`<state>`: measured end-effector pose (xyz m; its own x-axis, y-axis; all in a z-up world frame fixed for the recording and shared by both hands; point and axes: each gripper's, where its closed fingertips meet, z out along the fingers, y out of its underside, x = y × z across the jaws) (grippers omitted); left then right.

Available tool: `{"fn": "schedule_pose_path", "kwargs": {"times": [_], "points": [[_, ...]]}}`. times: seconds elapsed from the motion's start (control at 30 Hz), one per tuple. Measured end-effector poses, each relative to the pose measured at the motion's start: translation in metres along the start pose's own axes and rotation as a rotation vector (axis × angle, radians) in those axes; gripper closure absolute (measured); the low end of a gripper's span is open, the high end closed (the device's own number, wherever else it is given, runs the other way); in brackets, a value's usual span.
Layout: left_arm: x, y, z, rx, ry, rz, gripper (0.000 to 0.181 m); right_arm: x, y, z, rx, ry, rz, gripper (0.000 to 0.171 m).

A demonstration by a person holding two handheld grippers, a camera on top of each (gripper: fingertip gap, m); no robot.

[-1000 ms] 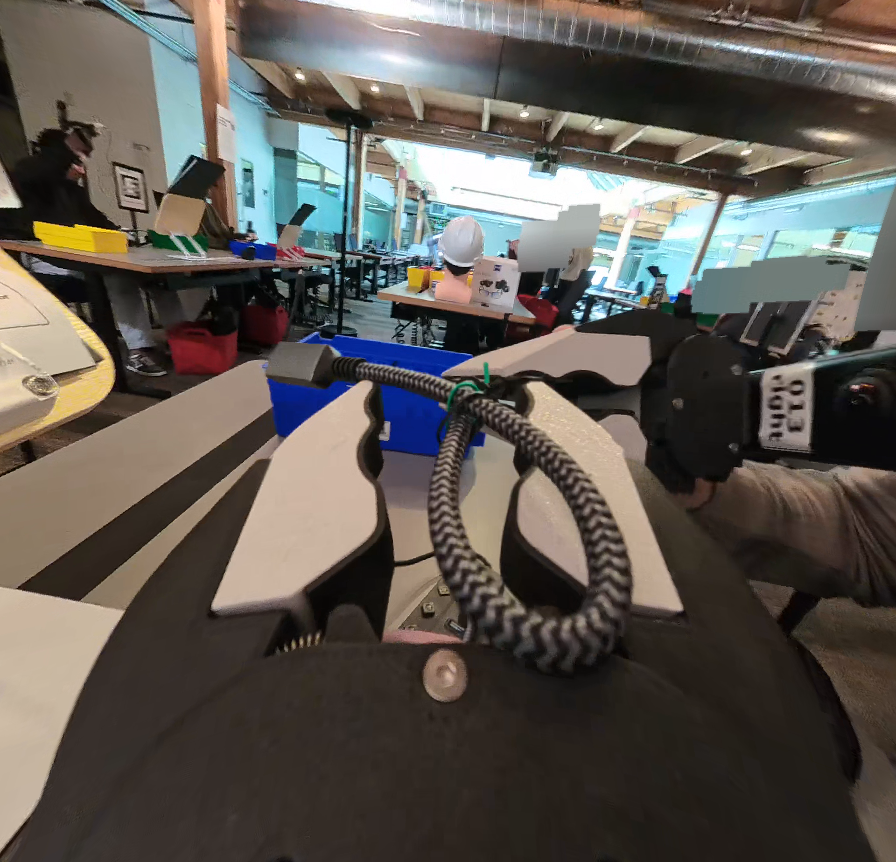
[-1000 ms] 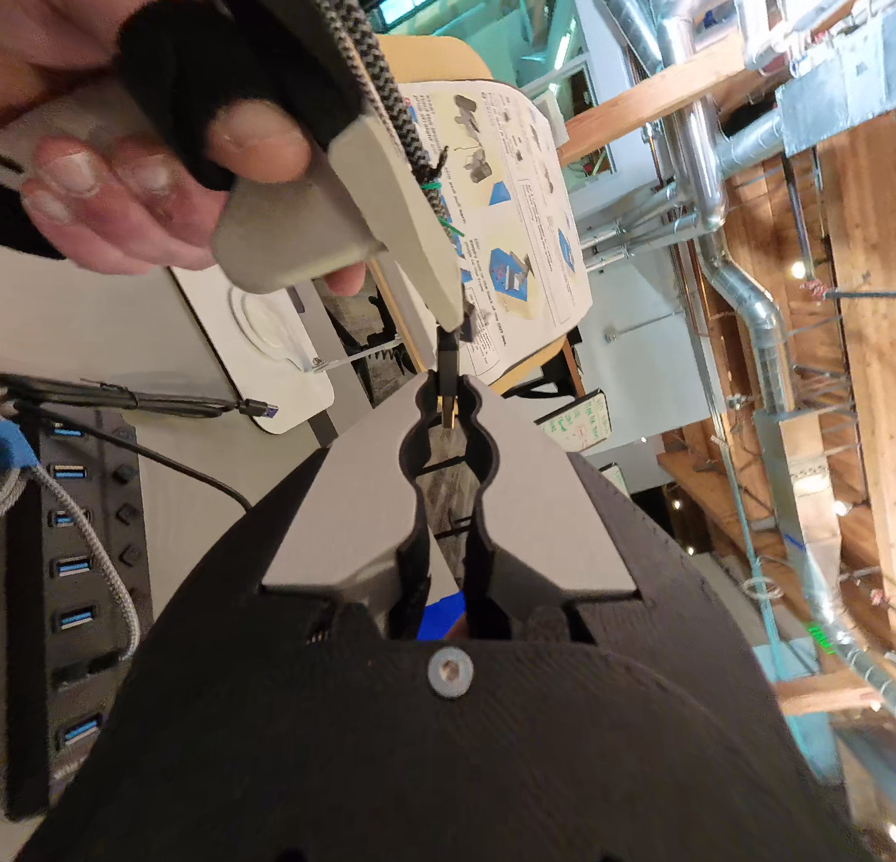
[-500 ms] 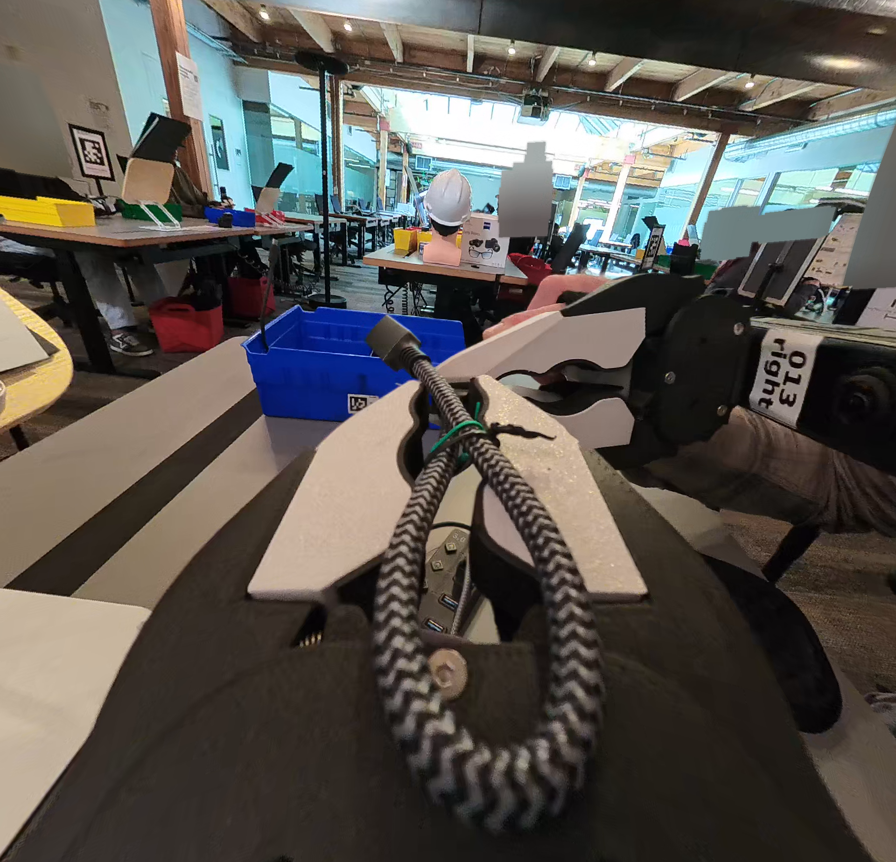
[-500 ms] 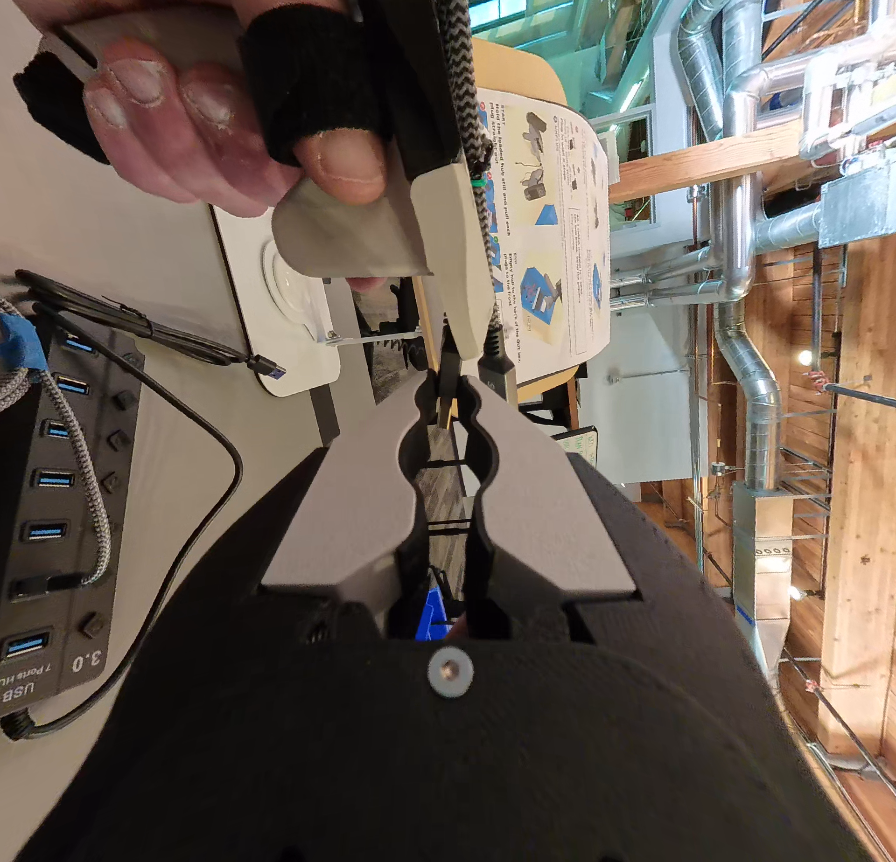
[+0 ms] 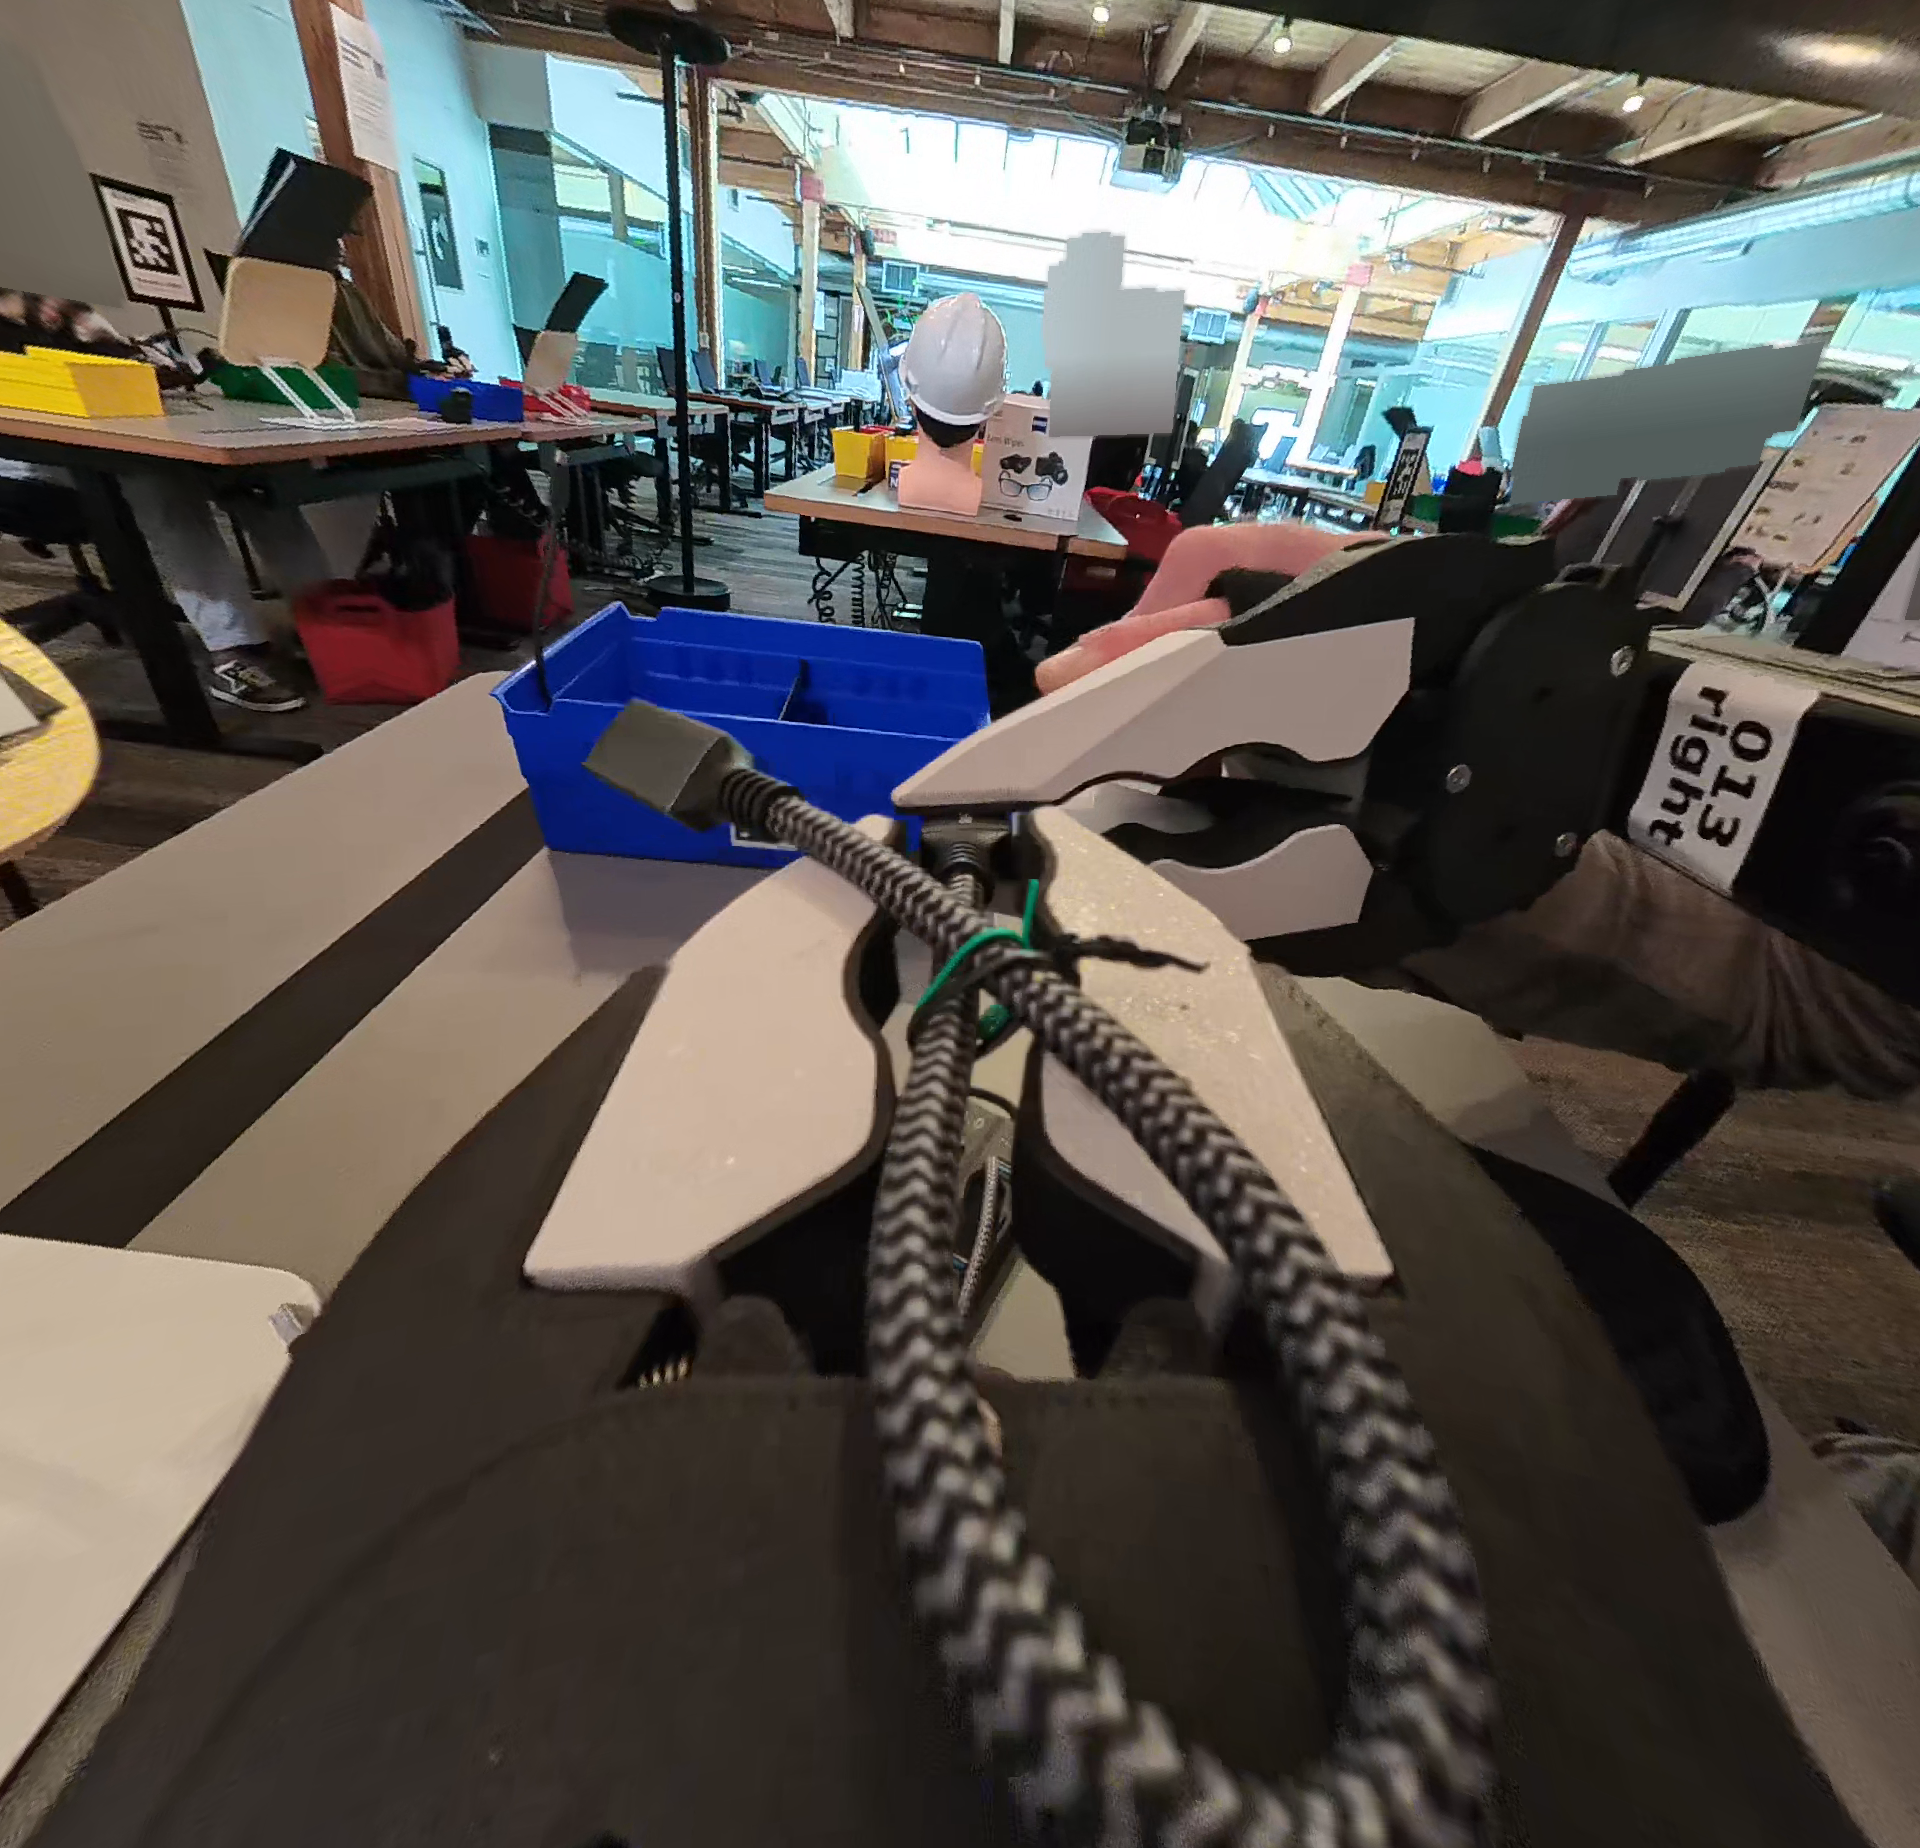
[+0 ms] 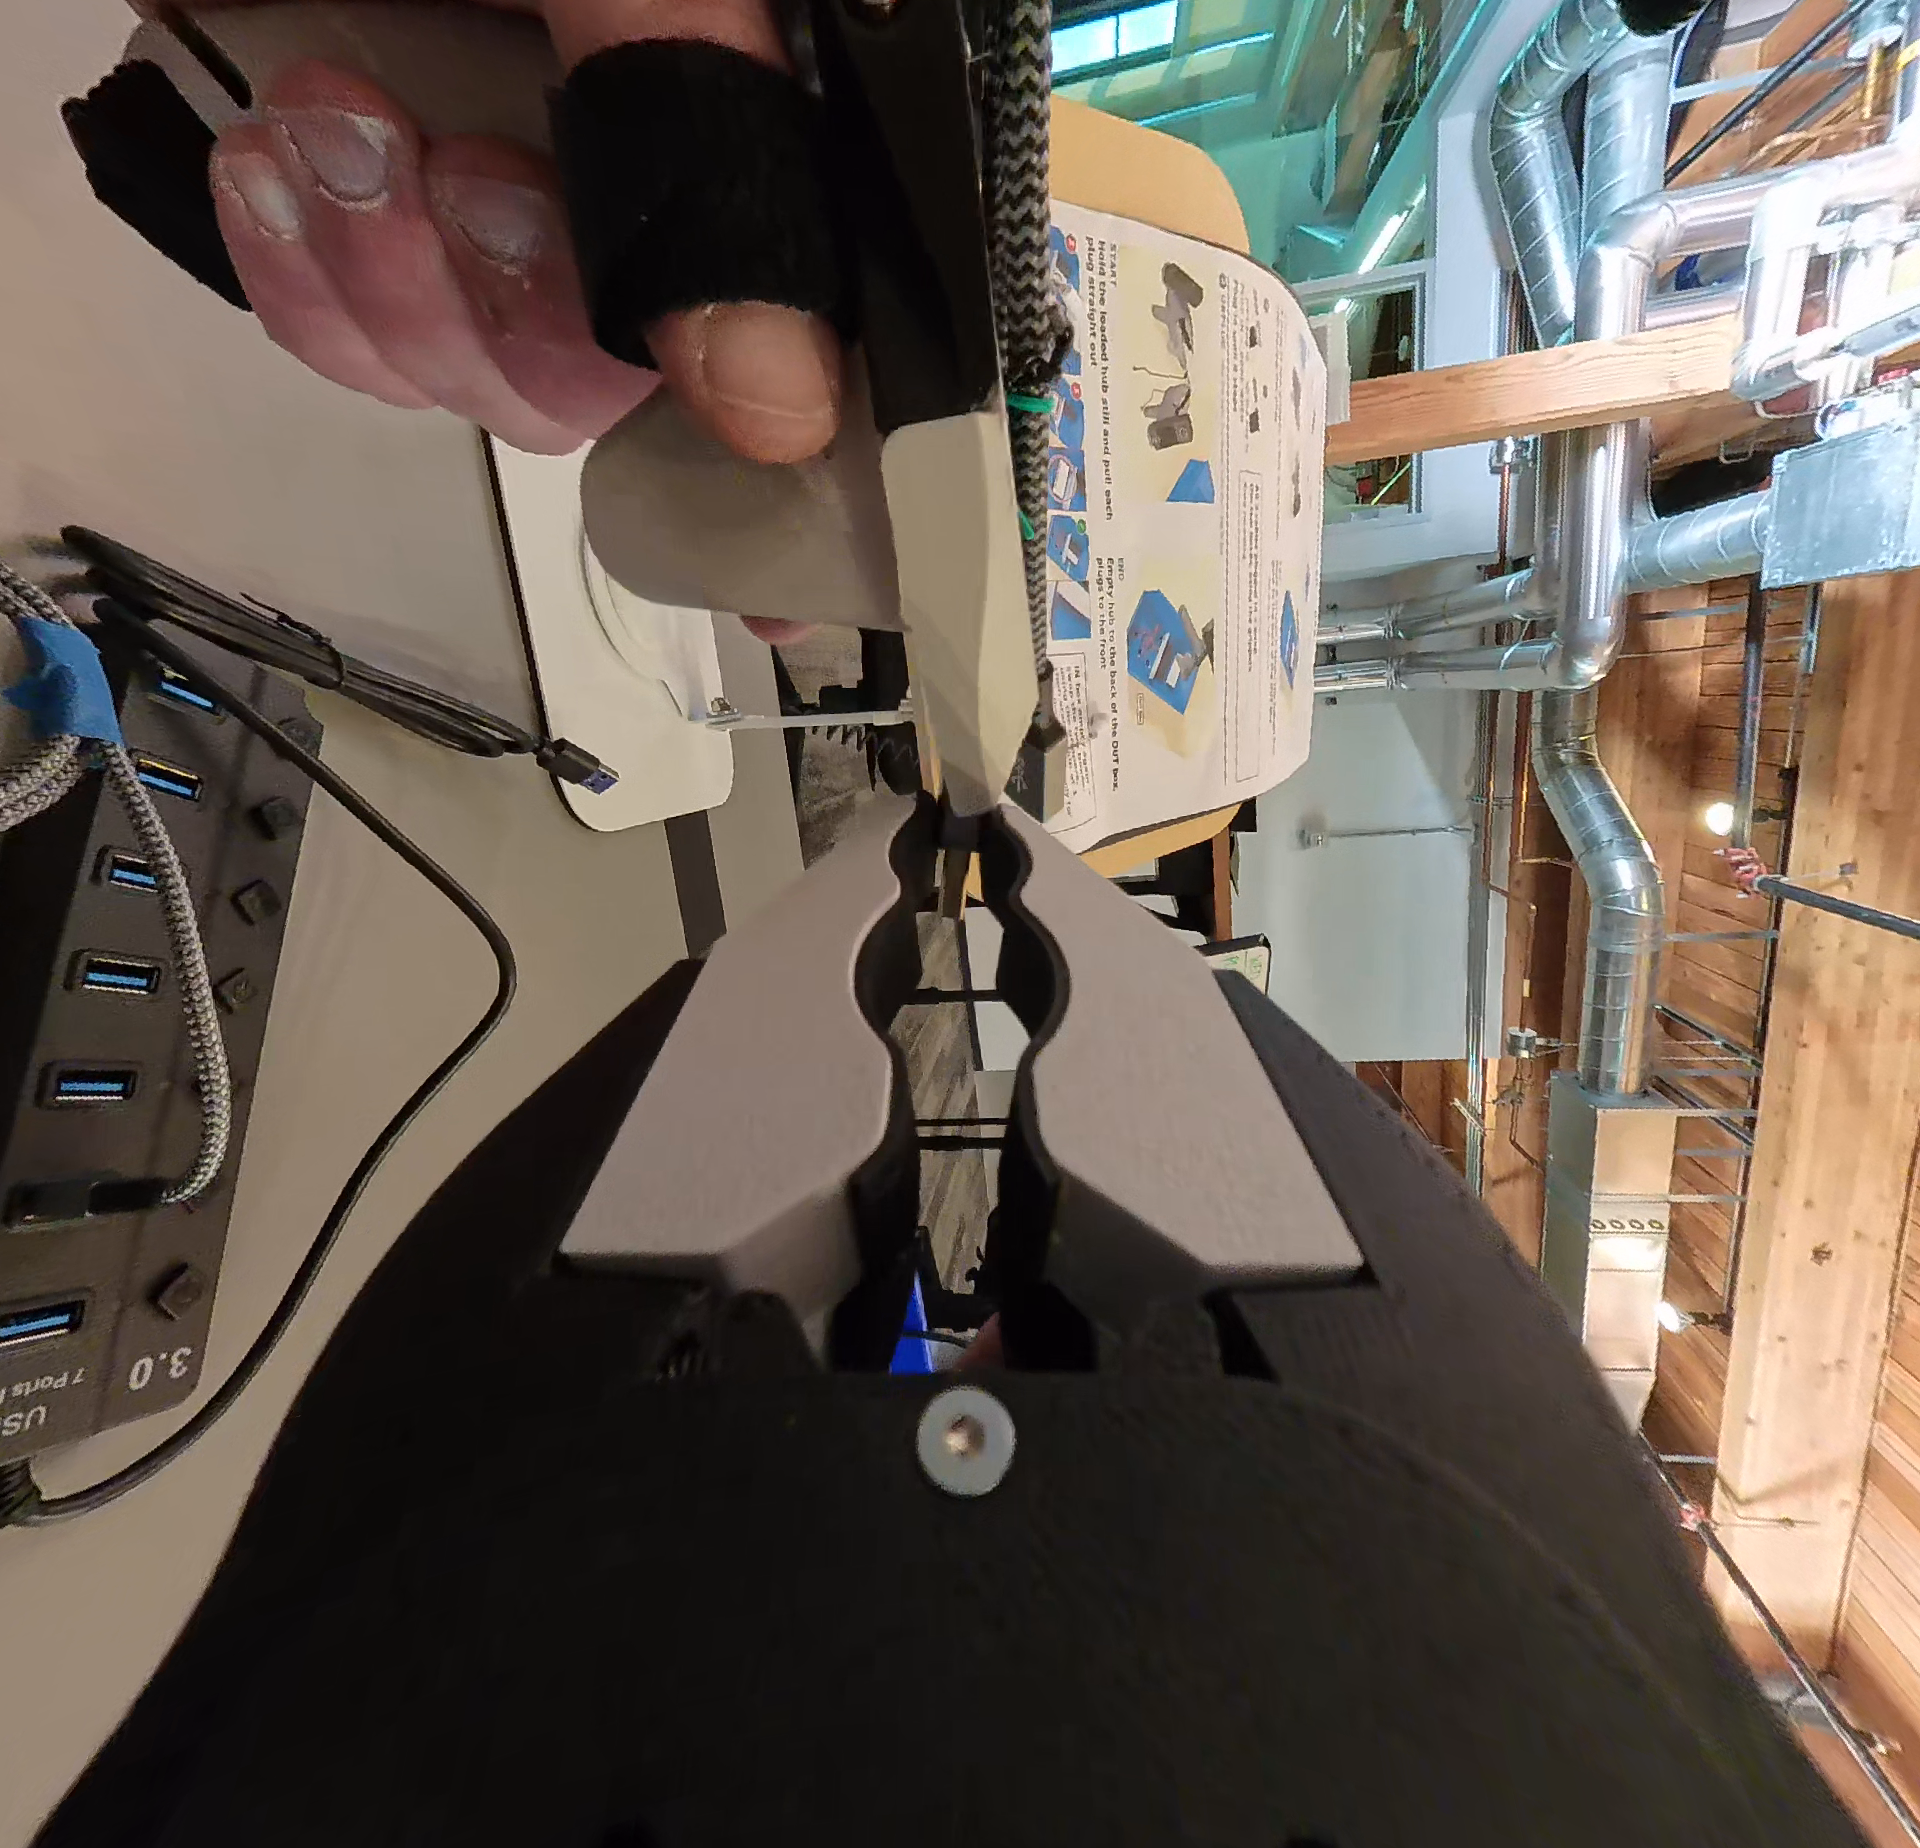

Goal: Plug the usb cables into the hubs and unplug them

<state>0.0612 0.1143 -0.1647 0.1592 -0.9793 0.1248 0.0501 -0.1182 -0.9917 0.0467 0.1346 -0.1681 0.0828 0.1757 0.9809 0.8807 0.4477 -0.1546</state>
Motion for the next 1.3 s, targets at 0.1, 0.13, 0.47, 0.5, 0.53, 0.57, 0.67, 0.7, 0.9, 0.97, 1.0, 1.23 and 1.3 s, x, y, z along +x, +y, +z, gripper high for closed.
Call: {"fn": "schedule_pose_path", "kwargs": {"times": [0.1, 0.13, 0.47, 0.5, 0.53, 0.57, 0.67, 0.7, 0.9, 0.97, 1.0, 1.23, 1.3], "points": [[0.001, 0.001, 0.001, -0.002, -0.004, 0.007, 0.165, 0.000, 0.001, 0.000, -0.011, 0.006, -0.020, 0.165], [0.001, 0.001, 0.001, -0.001, -0.005, 0.005, 0.165, 0.000, 0.001, 0.000, -0.010, 0.003, -0.014, 0.165], [0.000, 0.004, 0.004, -0.012, -0.030, 0.020, 0.165, 0.001, 0.002, 0.002, -0.019, 0.035, -0.038, 0.165], [-0.001, 0.003, 0.004, -0.005, -0.034, 0.021, 0.165, 0.002, 0.001, 0.002, -0.016, 0.046, -0.040, 0.165], [-0.001, 0.002, 0.003, -0.002, -0.035, 0.025, 0.165, 0.002, 0.001, 0.003, -0.011, 0.048, -0.030, 0.163], [-0.002, 0.003, 0.003, -0.007, -0.041, 0.029, 0.165, 0.002, 0.001, 0.004, -0.013, 0.045, -0.022, 0.161], [-0.003, 0.000, 0.002, 0.007, -0.052, 0.033, 0.165, 0.003, 0.001, 0.005, -0.011, 0.051, -0.023, 0.154], [-0.005, 0.000, 0.001, 0.005, -0.064, 0.041, 0.164, 0.002, 0.001, 0.005, -0.010, 0.052, -0.023, 0.152], [-0.017, -0.003, -0.006, 0.023, -0.104, 0.028, 0.165, 0.011, 0.015, -0.007, -0.022, 0.077, 0.091, 0.141], [-0.019, -0.003, -0.007, 0.017, -0.102, 0.028, 0.165, 0.014, 0.024, -0.013, -0.034, 0.081, 0.134, 0.141], [-0.020, -0.003, -0.008, 0.018, -0.105, 0.029, 0.165, 0.014, 0.029, -0.016, -0.044, 0.077, 0.156, 0.142], [-0.032, -0.001, -0.011, 0.000, -0.190, 0.081, 0.165, -0.005, 0.063, -0.034, -0.112, 0.000, 0.314, 0.143], [-0.044, 0.001, -0.013, -0.012, -0.291, 0.119, 0.165, -0.014, 0.073, -0.040, -0.137, -0.016, 0.353, 0.143]]}}
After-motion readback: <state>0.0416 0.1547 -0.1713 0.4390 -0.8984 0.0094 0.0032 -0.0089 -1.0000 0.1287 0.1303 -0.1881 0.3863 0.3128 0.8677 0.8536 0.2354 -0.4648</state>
